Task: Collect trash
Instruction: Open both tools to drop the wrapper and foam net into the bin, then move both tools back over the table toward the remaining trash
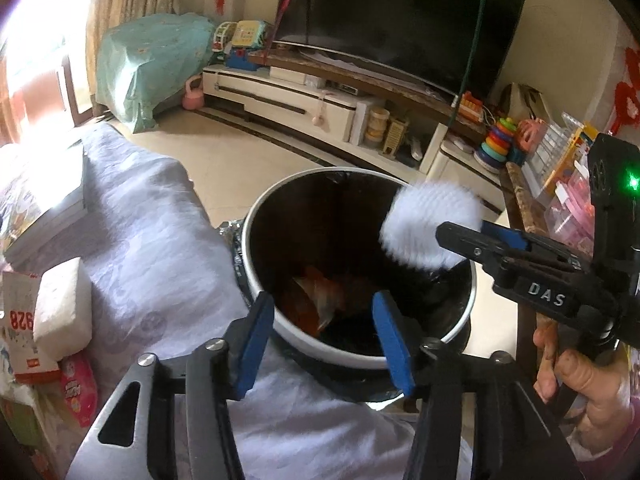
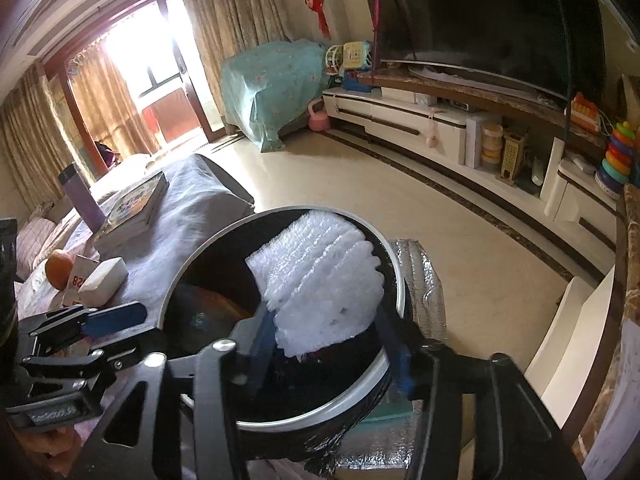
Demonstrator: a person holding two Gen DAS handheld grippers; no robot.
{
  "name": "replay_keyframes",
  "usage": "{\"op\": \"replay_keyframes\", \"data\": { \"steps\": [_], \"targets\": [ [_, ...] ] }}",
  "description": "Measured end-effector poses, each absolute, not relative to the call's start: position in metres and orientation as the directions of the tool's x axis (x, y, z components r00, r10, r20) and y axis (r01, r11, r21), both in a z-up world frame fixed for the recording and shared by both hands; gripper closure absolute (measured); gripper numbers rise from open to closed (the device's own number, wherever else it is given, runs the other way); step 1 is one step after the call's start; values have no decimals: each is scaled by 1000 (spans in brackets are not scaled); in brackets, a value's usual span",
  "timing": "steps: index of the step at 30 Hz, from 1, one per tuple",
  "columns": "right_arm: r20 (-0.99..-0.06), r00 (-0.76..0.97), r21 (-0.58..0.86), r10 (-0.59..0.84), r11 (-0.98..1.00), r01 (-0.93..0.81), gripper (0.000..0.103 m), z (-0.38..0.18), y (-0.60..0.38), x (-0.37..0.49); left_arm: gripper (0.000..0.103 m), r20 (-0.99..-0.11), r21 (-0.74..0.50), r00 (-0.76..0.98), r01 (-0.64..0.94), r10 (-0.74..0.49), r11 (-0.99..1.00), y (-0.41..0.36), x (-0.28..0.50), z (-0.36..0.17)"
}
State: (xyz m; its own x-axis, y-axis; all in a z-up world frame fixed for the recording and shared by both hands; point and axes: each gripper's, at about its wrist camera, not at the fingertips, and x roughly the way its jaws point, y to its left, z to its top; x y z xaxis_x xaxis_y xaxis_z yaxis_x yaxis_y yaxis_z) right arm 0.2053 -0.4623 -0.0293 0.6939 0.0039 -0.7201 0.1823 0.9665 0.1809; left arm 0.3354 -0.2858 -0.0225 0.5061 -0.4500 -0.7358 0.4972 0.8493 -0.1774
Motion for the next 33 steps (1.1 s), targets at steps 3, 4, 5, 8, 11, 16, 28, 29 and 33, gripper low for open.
{"op": "replay_keyframes", "data": {
  "steps": [3,4,5,8,11,16,28,29,33],
  "targets": [
    [-712,702,198,11,962,185,38,-28,-464,202,51,-734,-187,508,487,-451,853,-278,329,-26],
    [-710,705,204,14,961,187,37,-28,-464,200,51,-733,-191,510,481,-450,856,-274,326,-26],
    [-706,708,211,16,959,188,34,-27,-464,197,50,-732,-194,512,476,-449,858,-270,323,-27],
    [-695,718,226,26,957,184,32,-25,-460,190,45,-726,-201,524,458,-446,866,-257,310,-27],
    [-682,731,241,38,954,176,23,-22,-449,182,42,-715,-215,540,434,-444,875,-239,293,-28],
    [-661,744,297,101,945,136,15,-21,-427,170,40,-710,-248,550,389,-440,887,-209,267,-32],
    [-644,737,347,203,937,45,13,-24,-362,161,40,-703,-288,591,273,-396,918,-122,219,-29],
    [-647,733,347,210,937,36,13,-25,-356,162,40,-702,-290,595,263,-392,920,-117,215,-29],
    [-652,721,346,237,938,5,13,-29,-334,161,40,-699,-300,611,222,-372,928,-93,201,-27]
  ]
}}
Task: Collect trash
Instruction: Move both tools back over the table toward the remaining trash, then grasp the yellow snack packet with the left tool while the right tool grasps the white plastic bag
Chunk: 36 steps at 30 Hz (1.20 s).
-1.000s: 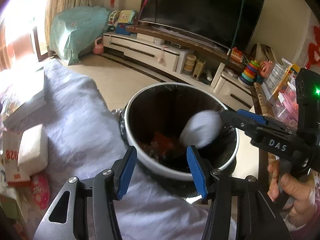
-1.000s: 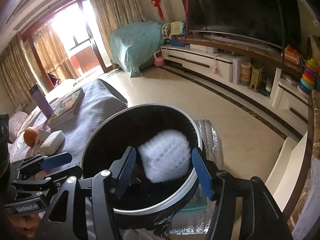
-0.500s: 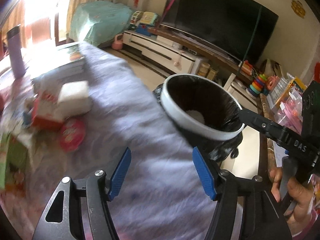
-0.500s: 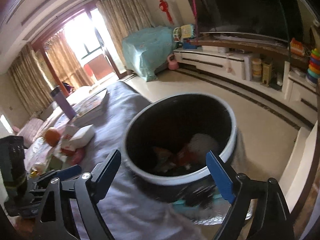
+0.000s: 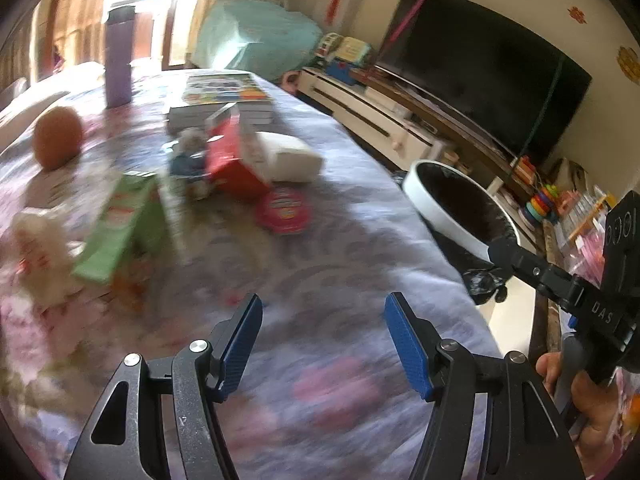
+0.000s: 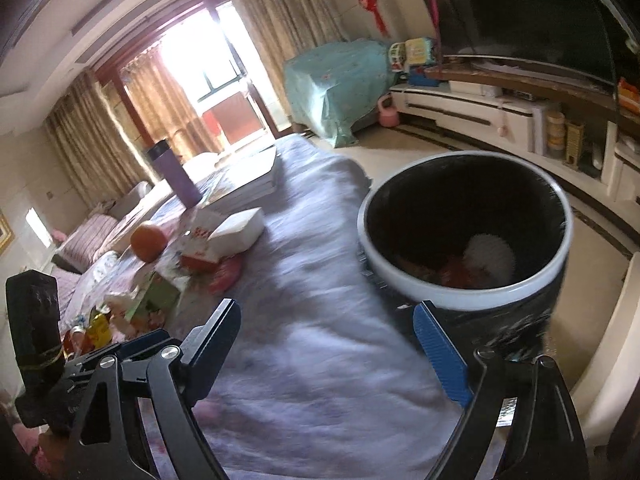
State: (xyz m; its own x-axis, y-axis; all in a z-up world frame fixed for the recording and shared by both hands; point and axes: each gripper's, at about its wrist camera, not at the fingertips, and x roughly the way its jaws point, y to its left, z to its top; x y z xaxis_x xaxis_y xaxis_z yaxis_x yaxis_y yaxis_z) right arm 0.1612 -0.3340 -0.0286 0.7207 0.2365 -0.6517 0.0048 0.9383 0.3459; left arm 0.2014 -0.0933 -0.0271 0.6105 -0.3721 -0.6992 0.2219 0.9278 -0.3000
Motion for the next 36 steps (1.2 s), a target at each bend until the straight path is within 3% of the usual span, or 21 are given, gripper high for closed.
{"op": "replay_keyframes", "data": {
  "steps": [36],
  "targets": [
    [-661,590,335,464,886,-320,14,-36,-144,175,40,-700,-277,708,-144,-97,950,97,120,-20]
  ]
}}
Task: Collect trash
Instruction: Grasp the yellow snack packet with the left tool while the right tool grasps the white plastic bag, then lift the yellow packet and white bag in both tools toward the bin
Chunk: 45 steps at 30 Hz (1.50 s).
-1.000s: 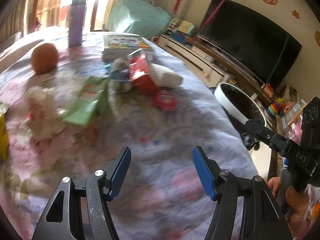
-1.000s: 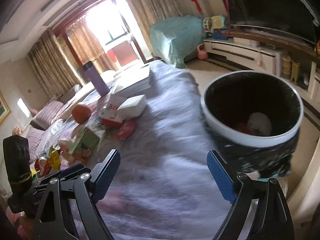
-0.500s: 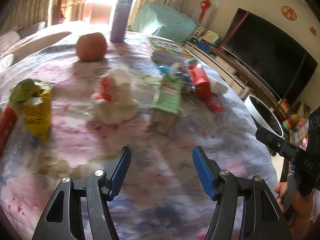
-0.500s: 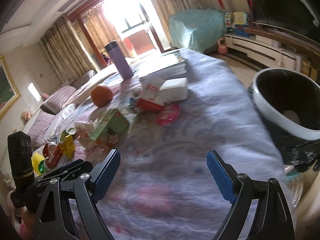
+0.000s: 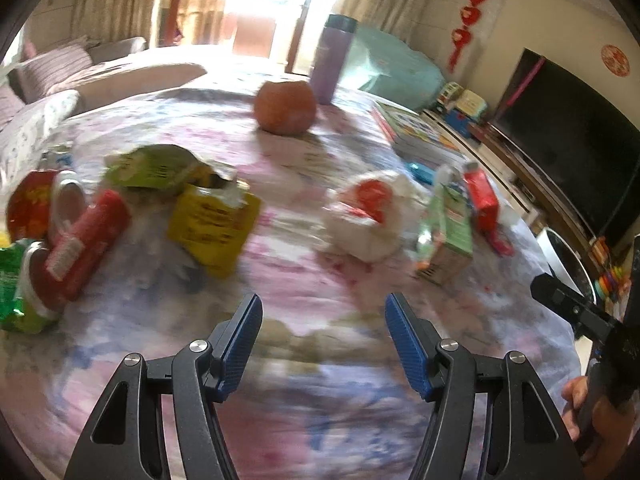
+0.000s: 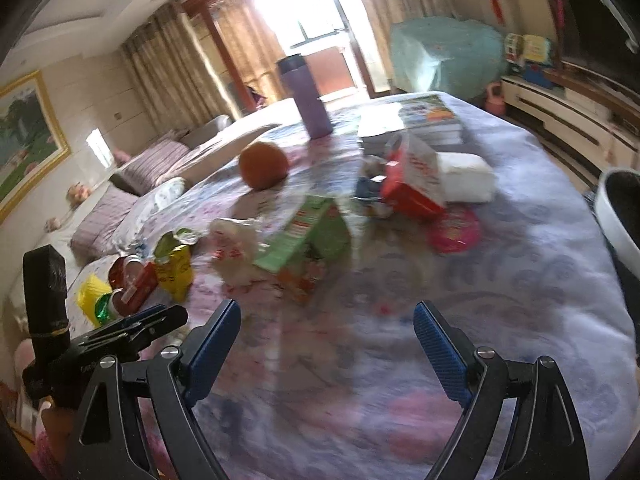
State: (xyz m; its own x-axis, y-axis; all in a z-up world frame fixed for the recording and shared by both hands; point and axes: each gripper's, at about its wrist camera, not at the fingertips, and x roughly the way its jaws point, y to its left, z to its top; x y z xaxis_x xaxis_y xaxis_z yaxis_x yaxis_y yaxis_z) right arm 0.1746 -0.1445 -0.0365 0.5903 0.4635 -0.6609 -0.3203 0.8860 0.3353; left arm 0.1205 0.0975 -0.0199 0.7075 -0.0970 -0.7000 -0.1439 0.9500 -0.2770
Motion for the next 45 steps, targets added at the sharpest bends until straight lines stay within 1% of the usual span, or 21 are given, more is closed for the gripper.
{"op": "replay_keyframes", "data": {
  "steps": [4,7,9,12,19,22,23,24,26,27,28,29,32,37,45],
  "targets": [
    [-651,579,315,491,869,-383,15,-29,-119,180,40,-696,-267,716,-182,-59,946,113,119,-17],
    [-638,573,294,516,850,-437,20,-22,-100,186,40,-700,-263,713,-206,-40,942,124,124,-18],
    [-635,561,296,531,838,-458,27,-21,-89,191,40,-708,-264,706,-220,-33,939,131,129,-19],
    [-634,543,293,551,821,-491,32,-20,-72,202,40,-712,-265,702,-232,-27,936,139,138,-22],
    [-679,494,229,542,797,-559,38,-33,-29,227,39,-739,-218,674,-233,-5,948,145,165,-35],
    [-709,473,206,523,795,-571,46,-43,-19,234,41,-739,-218,674,-235,-2,947,149,172,-41],
    [-721,462,200,516,794,-574,53,-47,-16,238,46,-736,-220,677,-235,-3,947,150,174,-42],
    [-729,457,195,511,794,-576,63,-50,-15,240,52,-734,-226,679,-231,-9,946,151,175,-43],
    [-738,446,192,506,792,-580,72,-56,-15,242,65,-731,-237,682,-223,-22,946,153,179,-46],
    [-737,442,200,511,790,-579,75,-57,-16,242,70,-728,-239,685,-219,-25,946,153,178,-46],
    [-735,441,206,515,789,-578,78,-58,-18,242,83,-728,-238,685,-214,-28,948,153,178,-46],
    [-730,441,217,522,789,-574,92,-57,-21,242,88,-731,-243,682,-206,-39,948,153,179,-47],
    [-719,421,271,553,781,-563,93,-57,-28,241,89,-724,-253,688,-201,-48,946,152,177,-45],
    [-692,422,314,586,771,-554,95,-47,-40,231,89,-701,-268,709,-166,-74,949,141,167,-32],
    [-627,475,362,617,771,-524,95,-19,-79,210,89,-666,-284,732,-72,-143,956,110,161,-10]
  ]
}}
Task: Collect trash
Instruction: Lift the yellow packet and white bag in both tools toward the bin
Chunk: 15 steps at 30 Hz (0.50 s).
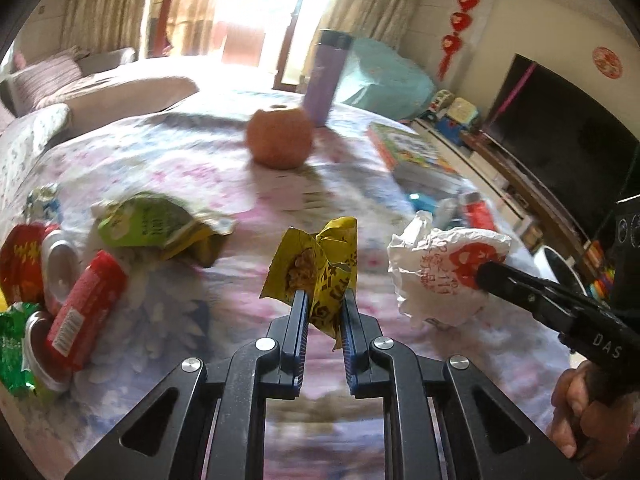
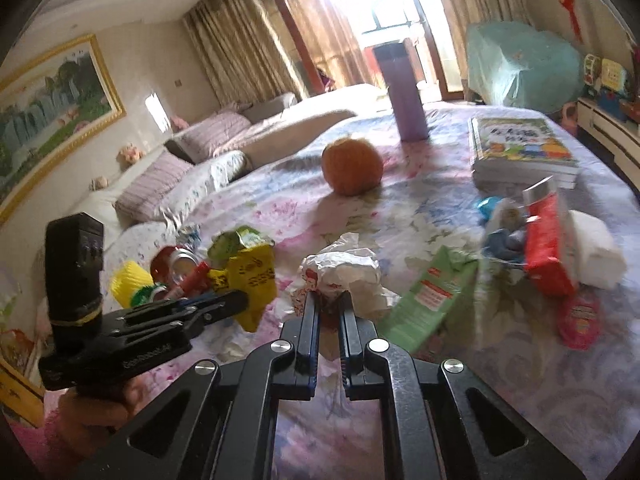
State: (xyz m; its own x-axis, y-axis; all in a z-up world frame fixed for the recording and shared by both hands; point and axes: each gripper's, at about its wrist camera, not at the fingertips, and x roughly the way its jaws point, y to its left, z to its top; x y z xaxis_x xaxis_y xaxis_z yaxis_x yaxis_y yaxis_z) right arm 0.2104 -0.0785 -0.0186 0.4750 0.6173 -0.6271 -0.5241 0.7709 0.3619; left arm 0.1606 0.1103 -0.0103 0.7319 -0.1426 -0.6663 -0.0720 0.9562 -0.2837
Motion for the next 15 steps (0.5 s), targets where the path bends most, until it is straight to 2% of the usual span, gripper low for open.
{"op": "replay_keyframes", "data": {
  "steps": [7,15],
  "targets": [
    [-583,547,382,600,797,-468,95,1,-126,194,89,-647,-286,729,39,-224,957,70,159,1],
    [-580,615,388,535,845,-369,102,3,-182,182,89,-653,-283,697,137,-296,949,28,167,1]
  ]
}}
